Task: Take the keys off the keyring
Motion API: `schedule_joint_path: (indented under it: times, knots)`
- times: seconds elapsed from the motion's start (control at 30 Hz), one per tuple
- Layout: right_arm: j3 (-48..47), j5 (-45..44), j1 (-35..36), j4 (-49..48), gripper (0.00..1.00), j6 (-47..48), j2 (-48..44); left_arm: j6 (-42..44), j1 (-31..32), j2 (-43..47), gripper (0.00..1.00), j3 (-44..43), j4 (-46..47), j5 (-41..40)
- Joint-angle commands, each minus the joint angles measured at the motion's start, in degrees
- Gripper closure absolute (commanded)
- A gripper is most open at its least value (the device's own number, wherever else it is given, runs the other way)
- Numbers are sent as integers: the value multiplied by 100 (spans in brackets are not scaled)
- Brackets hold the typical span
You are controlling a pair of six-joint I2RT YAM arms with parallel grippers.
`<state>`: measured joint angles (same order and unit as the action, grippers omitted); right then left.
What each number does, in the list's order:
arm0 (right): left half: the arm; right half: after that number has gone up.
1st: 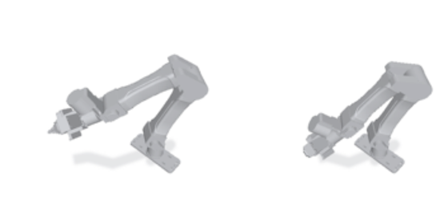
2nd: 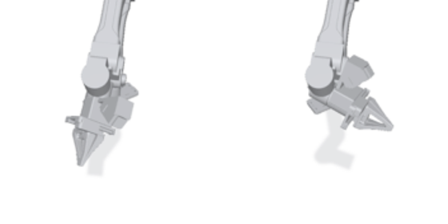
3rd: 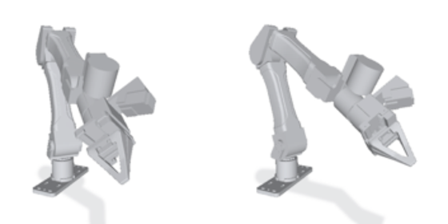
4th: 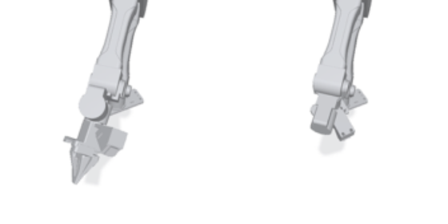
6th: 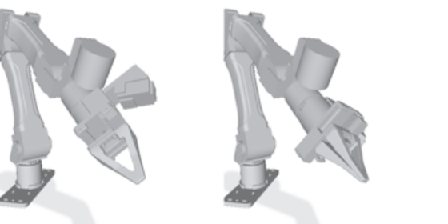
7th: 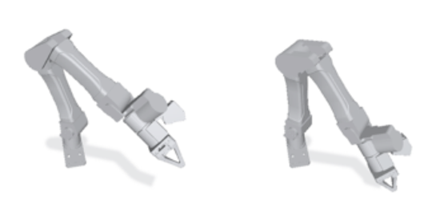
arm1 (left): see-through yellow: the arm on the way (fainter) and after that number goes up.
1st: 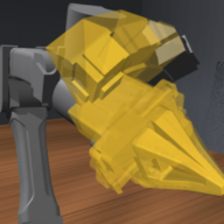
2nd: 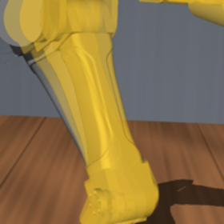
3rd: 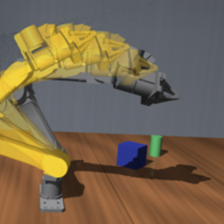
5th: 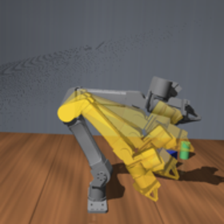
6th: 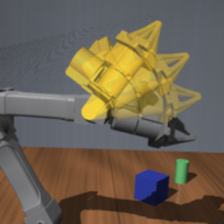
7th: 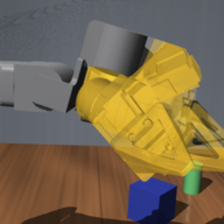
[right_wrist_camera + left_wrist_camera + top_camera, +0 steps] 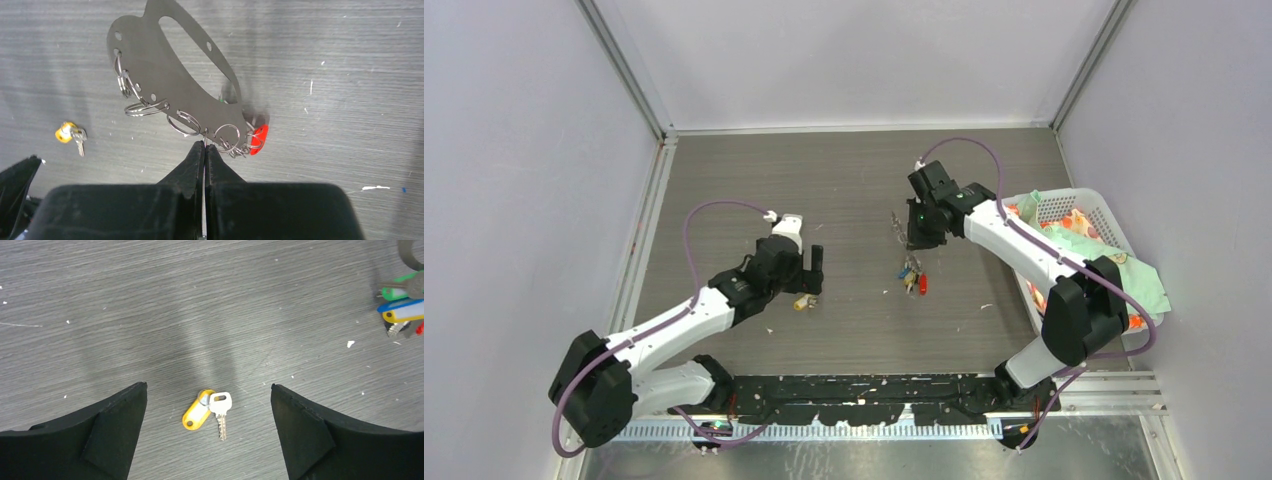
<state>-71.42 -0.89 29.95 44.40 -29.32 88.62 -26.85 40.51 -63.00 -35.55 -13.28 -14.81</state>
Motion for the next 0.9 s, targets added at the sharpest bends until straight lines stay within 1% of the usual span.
schedule_joint_path:
  times: [0.0, 0.03, 0.17, 0.3, 0.4, 0.5, 0.67, 0.87]
  knots:
    - [-70, -502, -60, -519, 99, -223, -113, -30, -34, 152, 2, -416, -266, 268]
    - [-33, -553, -71, -556, 99, -241, -109, -25, -35, 170, 1, -462, -340, 309]
    - [154, -851, -203, -559, 99, -233, -135, -32, -27, 299, 0, -598, -627, 323]
    - [452, -776, -507, -704, 98, -239, -226, -59, -27, 485, 0, -633, -750, 407]
    - [511, -814, -553, -813, 91, -262, -309, -90, -35, 525, 0, -707, -859, 610]
    - [462, -834, -552, -853, 81, -313, -321, -251, -35, 458, 0, -811, -1055, 799]
    - [404, -947, -557, -935, 78, -366, -446, -433, -34, 359, 0, -1007, -1494, 795]
    - [332, -933, -566, -891, 75, -357, -573, -473, -35, 528, 0, -1028, -1547, 661]
